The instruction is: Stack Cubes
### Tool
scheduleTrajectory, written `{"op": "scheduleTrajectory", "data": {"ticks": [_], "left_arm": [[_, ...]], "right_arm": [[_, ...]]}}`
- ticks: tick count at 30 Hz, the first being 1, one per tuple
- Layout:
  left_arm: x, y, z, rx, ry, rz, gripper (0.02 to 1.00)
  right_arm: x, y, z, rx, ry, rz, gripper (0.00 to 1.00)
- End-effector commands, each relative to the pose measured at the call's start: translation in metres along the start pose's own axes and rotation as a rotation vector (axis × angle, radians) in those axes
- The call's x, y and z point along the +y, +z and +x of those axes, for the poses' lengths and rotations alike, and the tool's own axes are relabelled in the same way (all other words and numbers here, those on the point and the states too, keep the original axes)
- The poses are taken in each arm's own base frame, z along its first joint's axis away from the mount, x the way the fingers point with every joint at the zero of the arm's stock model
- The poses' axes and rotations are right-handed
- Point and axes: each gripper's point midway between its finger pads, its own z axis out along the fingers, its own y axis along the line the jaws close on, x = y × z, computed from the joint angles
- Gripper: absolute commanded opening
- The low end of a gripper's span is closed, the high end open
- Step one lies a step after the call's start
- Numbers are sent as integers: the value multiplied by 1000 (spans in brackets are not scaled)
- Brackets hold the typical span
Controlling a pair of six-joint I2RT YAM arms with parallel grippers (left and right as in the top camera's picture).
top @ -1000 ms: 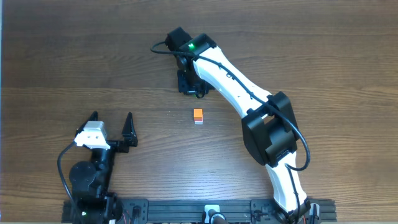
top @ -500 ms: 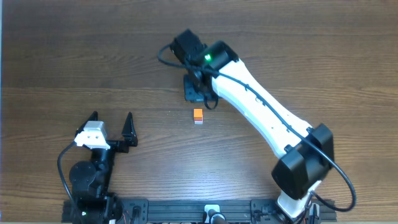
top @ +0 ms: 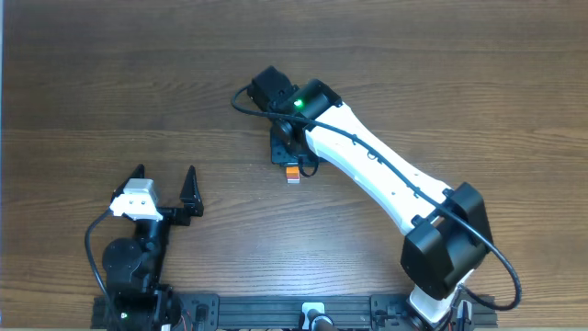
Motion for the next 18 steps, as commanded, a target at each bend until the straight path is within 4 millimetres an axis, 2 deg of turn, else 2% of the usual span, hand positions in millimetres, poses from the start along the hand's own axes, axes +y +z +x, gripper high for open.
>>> {"op": "scheduleTrajectory", "data": {"ticks": [1,8,18], "left_arm": [[-3,0,2,1,15,16,1000],[-3,0,2,1,15,16,996],[-3,0,2,1,15,16,998]], "right_arm": [[3,17,3,31,6,25,9],[7,20,4,36,1,19,12],[10,36,5,68,-2,28,12]]}}
